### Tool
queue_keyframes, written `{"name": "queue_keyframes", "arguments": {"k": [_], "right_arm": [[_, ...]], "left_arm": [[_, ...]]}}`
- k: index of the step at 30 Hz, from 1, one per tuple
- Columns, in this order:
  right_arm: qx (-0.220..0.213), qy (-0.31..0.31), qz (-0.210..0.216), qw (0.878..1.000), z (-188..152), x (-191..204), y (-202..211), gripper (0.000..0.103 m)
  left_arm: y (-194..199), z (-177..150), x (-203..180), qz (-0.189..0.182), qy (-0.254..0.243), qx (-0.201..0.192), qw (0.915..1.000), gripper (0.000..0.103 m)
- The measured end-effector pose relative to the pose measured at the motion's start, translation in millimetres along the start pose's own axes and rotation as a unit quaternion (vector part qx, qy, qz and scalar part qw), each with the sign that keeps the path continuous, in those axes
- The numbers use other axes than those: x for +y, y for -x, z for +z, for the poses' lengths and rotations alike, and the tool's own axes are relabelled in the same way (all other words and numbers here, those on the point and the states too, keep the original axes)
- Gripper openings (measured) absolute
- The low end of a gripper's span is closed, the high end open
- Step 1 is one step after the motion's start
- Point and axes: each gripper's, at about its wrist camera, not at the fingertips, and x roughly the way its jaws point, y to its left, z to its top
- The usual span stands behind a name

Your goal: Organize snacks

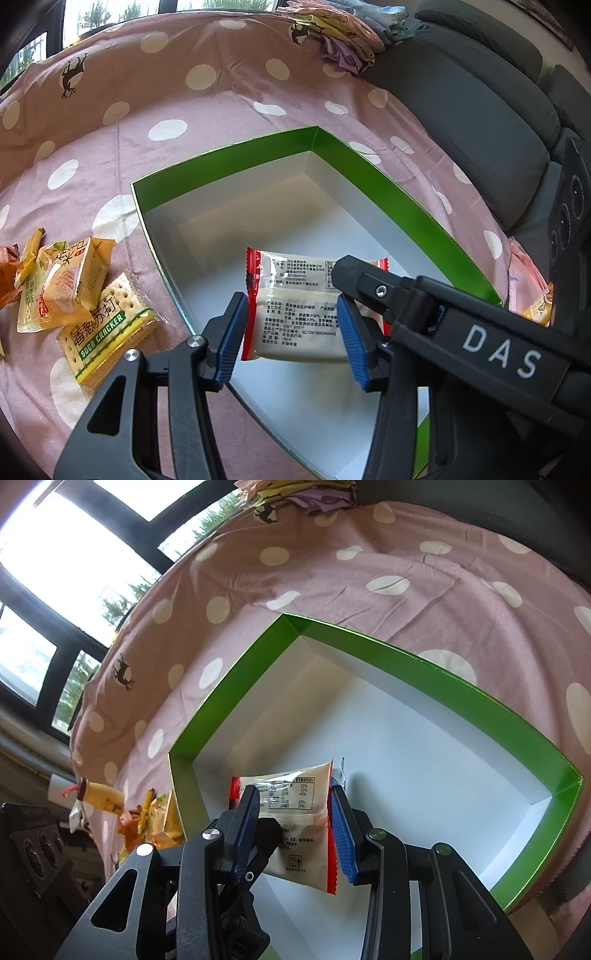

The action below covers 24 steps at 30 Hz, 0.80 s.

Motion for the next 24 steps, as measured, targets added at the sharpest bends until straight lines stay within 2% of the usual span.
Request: {"name": "queue_keyframes", "arguments": {"k": [24], "right_arm": [[0.005,-0.011,-0.002,1.000,-0.4,-3.2,-4.0,0.041]], "left_arm": [[0.1,-1.4,-3.8,0.020,-0.002,0.002,0.9998,0.051]]}}
